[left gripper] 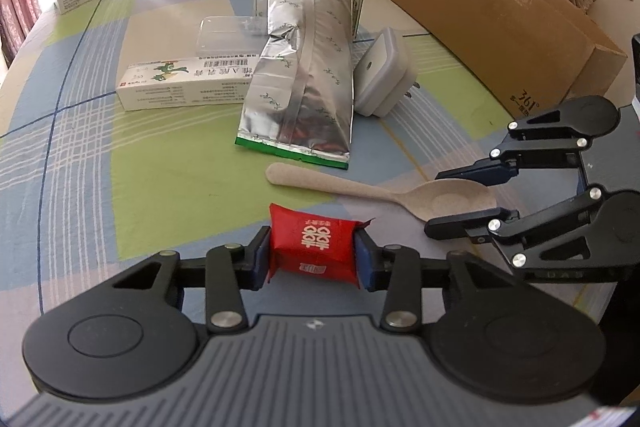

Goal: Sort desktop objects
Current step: 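Lift and carry the red packet and spoon with both tools over the cardboard box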

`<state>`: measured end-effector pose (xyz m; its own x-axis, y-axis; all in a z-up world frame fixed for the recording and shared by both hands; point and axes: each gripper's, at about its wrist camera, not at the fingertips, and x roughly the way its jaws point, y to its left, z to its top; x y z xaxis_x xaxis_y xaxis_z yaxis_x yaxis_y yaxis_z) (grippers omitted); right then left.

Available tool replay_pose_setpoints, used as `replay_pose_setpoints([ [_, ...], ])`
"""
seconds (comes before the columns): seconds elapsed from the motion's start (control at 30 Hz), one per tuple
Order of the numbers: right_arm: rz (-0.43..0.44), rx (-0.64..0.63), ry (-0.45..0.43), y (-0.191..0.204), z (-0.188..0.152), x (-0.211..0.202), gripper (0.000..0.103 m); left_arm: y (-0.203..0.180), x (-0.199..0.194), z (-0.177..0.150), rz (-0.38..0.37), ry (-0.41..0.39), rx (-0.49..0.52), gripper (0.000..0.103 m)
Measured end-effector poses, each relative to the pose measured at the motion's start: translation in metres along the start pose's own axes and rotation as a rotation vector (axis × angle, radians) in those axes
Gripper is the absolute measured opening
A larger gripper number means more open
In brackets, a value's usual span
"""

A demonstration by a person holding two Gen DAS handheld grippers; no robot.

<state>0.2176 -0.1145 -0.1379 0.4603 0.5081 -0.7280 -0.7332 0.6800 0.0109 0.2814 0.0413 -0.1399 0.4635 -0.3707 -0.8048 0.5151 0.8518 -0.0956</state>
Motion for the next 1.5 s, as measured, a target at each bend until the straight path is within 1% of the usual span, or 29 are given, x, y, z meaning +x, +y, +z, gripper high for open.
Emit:
replay_pose_setpoints([
  [0.23, -0.021, 0.037, -0.053, -0.005, 0.004, -0.01, 0.028, 0.0, -0.008, 0.004, 0.013, -0.037, -0.013, 0.036],
  [0.47, -0.029, 0.047, -0.064, -0.004, 0.003, -0.017, 0.028, -0.002, -0.014, 0.009, 0.023, -0.059, -0.019, 0.036],
  [0.57, -0.029, 0.071, -0.089, -0.004, 0.003, -0.024, 0.028, -0.004, -0.016, 0.009, 0.025, -0.062, -0.016, 0.036],
  [0.77, -0.083, 0.112, -0.155, -0.005, 0.01, -0.044, 0.028, -0.004, -0.024, 0.011, 0.037, -0.086, -0.033, 0.036],
  [0.9, -0.144, 0.142, -0.209, -0.01, 0.017, -0.067, 0.028, -0.01, -0.032, 0.015, 0.047, -0.111, -0.039, 0.036],
  [1.07, -0.254, 0.185, -0.281, -0.024, 0.025, -0.109, 0.028, -0.029, -0.049, 0.034, 0.047, -0.17, -0.059, 0.036],
  [1.27, -0.4, 0.255, -0.328, -0.053, 0.021, -0.162, 0.028, -0.08, -0.067, 0.07, -0.015, -0.242, -0.008, 0.036],
  [1.4, -0.483, 0.296, -0.341, -0.072, 0.009, -0.192, 0.028, -0.119, -0.073, 0.093, -0.061, -0.275, 0.034, 0.036],
  [1.5, -0.528, 0.33, -0.344, -0.086, -0.005, -0.21, 0.028, -0.149, -0.073, 0.106, -0.091, -0.287, 0.065, 0.036],
])
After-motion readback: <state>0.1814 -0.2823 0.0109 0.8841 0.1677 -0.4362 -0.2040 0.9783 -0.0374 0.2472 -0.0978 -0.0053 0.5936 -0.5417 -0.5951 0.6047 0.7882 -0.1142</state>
